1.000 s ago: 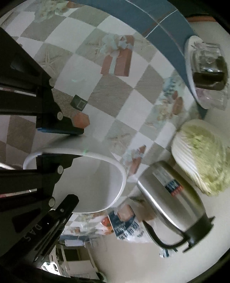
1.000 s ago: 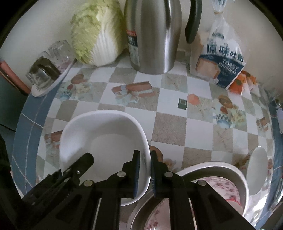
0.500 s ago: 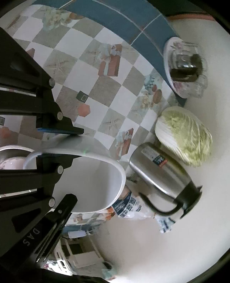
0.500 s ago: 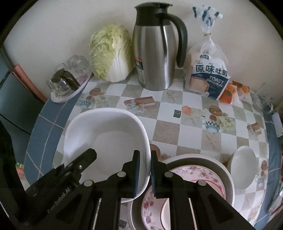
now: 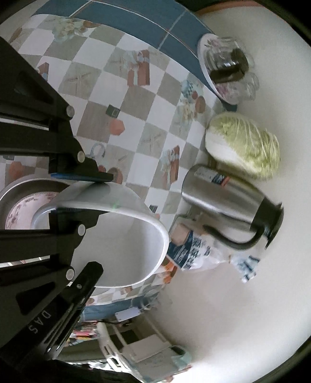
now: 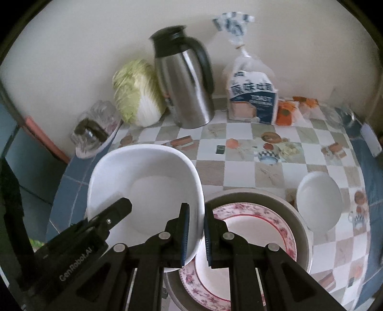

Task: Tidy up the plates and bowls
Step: 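Carry the white bowl with the right gripper over the basin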

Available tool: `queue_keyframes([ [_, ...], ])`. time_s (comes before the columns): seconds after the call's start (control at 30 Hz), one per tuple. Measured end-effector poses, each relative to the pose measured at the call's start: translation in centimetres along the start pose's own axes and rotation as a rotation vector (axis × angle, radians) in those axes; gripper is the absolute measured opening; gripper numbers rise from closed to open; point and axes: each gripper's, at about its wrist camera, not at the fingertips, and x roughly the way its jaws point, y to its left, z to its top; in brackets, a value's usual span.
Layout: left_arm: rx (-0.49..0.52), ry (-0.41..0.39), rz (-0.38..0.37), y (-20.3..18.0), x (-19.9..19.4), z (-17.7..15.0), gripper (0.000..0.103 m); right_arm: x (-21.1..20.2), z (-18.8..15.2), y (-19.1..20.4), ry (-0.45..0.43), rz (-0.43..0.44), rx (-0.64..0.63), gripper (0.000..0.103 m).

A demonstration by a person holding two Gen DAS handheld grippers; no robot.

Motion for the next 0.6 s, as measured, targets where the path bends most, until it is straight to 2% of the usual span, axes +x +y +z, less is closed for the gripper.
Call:
queue_keyframes([
  [0.4, 0.145, -0.013, 0.023, -4.7, -0.7, -0.9, 0.018, -3.0, -2.2, -4.2, -0.126, 0.071, 0.126, 0.013],
  [0.6, 0.208, -0.012, 0.026, -7.0, -0.6, -1.7, 0.018, -4.5, -2.9, -5.8, -0.181, 0.069, 0.166, 0.013],
])
